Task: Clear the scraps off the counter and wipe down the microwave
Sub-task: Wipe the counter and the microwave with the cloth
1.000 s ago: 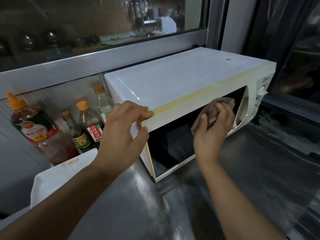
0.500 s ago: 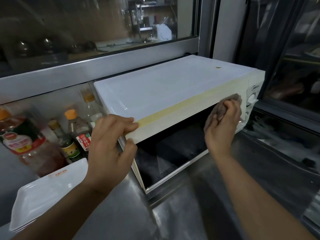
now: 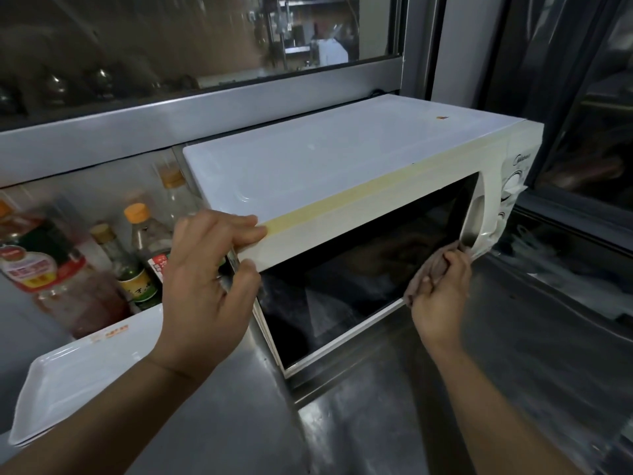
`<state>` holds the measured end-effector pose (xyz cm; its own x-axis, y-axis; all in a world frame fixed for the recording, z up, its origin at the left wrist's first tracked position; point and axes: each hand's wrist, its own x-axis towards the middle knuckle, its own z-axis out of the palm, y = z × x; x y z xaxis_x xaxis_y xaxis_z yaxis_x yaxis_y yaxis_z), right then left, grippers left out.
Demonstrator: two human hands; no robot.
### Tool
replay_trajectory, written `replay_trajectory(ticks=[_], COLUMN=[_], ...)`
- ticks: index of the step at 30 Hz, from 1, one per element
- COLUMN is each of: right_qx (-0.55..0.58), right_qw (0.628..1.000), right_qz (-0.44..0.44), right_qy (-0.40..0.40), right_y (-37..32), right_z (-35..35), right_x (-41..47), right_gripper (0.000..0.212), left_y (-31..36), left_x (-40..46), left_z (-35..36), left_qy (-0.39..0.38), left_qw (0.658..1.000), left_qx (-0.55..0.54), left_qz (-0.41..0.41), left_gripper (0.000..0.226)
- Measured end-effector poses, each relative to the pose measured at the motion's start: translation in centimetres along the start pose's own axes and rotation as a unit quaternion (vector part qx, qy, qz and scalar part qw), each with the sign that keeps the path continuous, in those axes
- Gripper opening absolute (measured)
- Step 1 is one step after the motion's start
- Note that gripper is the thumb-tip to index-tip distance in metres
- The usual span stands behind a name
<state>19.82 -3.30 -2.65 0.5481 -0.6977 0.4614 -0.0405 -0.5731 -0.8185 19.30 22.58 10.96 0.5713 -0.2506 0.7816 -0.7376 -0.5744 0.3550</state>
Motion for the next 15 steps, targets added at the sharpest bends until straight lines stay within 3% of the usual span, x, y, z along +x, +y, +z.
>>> replay_trajectory(ticks=[4,10,15], right_qx=[0.021,0.038,0.049], right_qw=[1.000,0.991,0.997], right_qz=[-0.002,-0.107,-0.039], right_qy=[0.014,0.070,0.049], right_y=[-2.5,-6.2,-2.2], right_z=[-0.8,-0.8,0.7], right_x=[1.3,3.4,1.1], right_gripper=[0.048,0.063,0.057], left_y=[0.2,0.0,-0.1], left_x=[-0.1,-0.2,-0.5], left_z=[-0.2,0.0,0.1], left_qy=[-0.010,-0.012,-0.006], left_qw=[1.000,1.000,1.000], left_qx=[-0.007,-0.006,0.000], left_qz=[-0.006,0.001,-0.001], left_gripper=[0.029,0.029,0.031])
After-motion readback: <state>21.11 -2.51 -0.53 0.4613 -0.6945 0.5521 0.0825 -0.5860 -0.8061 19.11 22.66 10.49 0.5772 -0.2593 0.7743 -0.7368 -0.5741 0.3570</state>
